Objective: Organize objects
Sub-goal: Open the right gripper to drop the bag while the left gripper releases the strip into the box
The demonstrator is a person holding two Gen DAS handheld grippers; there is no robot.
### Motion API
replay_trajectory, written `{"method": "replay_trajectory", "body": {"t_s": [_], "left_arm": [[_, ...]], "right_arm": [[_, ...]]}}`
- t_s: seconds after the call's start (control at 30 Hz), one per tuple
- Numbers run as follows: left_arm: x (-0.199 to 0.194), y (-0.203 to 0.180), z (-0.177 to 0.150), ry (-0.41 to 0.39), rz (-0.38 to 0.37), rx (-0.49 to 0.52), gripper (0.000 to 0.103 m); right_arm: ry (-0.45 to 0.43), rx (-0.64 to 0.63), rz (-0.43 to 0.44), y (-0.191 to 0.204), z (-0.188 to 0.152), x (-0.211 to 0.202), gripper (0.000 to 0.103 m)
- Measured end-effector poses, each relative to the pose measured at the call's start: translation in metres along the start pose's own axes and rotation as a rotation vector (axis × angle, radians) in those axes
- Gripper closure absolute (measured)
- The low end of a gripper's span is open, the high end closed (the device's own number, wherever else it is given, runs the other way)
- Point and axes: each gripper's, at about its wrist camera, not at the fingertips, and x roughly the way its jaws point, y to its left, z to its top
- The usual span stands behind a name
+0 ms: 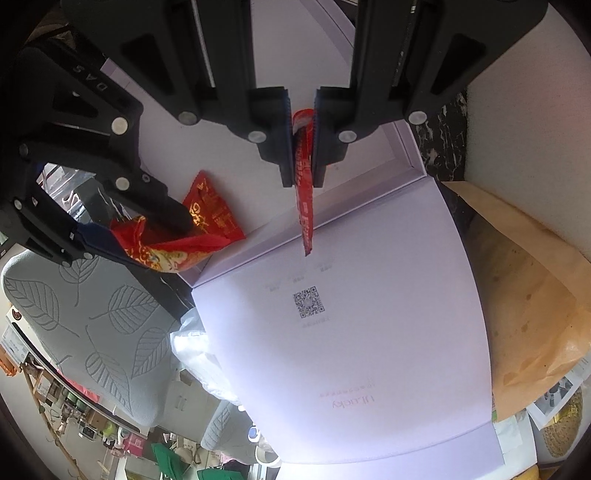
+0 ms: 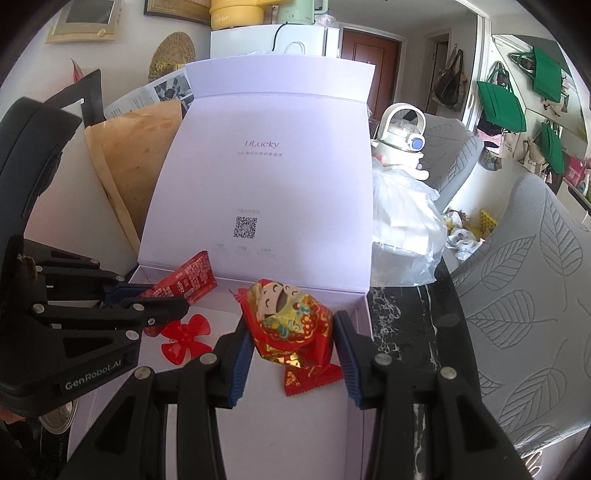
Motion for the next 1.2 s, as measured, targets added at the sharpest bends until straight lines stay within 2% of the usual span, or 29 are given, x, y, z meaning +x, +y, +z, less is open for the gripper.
{"method": "replay_trajectory", "body": {"t_s": [0.37, 0.43, 0.47, 0.5, 0.6, 0.73, 0.97, 1.2], "left_arm": [[0.012, 0.004, -0.002, 0.035, 0.002, -0.007, 0.095], [0.011, 0.005, -0.002, 0.03, 0.005, -0.01, 0.095], [0.011, 0.006, -0.003, 0.028, 0.008, -0.01, 0.095], [0.01, 0.006, -0.003, 0.025, 0.013, -0.011, 0.094], [0.005, 0.006, -0.002, 0.019, 0.027, -0.014, 0.094], [-0.001, 0.004, 0.001, 0.021, 0.055, -0.016, 0.088], [-0.027, 0.002, 0.0, -0.02, 0.058, -0.022, 0.074], [-0.056, -0.006, 0.0, -0.06, 0.074, -0.015, 0.071]], "right_arm": [[0.044, -0.01, -0.011, 0.004, -0.002, 0.017, 0.06], [0.048, -0.015, -0.021, 0.004, -0.002, 0.016, 0.056], [0.049, -0.016, -0.028, 0.004, -0.001, 0.015, 0.048], [0.045, -0.015, -0.036, 0.004, -0.001, 0.015, 0.044], [0.03, -0.009, -0.04, 0.002, 0.0, 0.007, 0.044], [0.012, 0.001, -0.053, -0.001, 0.002, -0.004, 0.044], [-0.026, 0.018, -0.065, -0.004, 0.005, -0.029, 0.044], [-0.065, 0.023, -0.073, -0.004, 0.006, -0.06, 0.043]]}}
